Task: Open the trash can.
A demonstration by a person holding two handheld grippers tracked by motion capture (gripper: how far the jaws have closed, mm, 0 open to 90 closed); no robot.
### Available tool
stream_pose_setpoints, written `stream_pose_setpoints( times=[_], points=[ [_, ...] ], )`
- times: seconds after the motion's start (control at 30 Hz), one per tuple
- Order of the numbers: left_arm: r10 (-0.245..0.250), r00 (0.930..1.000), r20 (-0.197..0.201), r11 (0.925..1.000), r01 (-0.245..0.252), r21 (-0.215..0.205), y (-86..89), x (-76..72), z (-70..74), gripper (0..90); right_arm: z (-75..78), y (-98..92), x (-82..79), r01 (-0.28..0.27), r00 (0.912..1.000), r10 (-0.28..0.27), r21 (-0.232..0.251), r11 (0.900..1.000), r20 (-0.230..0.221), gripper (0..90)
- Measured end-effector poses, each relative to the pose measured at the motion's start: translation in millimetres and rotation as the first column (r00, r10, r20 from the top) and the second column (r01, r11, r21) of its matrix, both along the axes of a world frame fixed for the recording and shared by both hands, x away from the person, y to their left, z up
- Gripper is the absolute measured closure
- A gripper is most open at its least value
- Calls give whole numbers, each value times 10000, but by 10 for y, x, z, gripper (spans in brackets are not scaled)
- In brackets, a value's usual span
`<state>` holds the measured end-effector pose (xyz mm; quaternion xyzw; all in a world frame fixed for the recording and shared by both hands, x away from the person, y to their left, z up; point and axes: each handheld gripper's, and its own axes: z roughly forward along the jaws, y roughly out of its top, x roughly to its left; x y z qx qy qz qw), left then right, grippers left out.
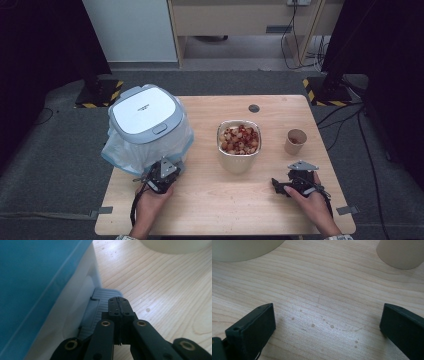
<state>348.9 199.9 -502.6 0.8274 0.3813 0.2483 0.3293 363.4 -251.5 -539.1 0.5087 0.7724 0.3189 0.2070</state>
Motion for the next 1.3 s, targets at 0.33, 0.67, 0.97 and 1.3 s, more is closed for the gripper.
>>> stream_pose_setpoints(
  times=[0.33,0.67,0.97,1.3],
  points=[
    [175,9998,-92,9996,-177,-212,8,-8,-49,897,-1,-3,-3,-50,10000,50,-16,10000,15,7],
    [286,9995,-141,9996,-286,7,-22,-13,-87,897,0,-1,-7,-15,10000,15,-20,10000,16,7],
    [396,9982,-452,9992,-398,-39,-31,18,-156,898,0,1,-6,5,10000,-5,-20,10000,13,7],
    [428,9974,-587,9986,-446,-297,-8,29,-156,898,3,10,-16,150,9999,-150,17,9999,-21,9]
  ],
)
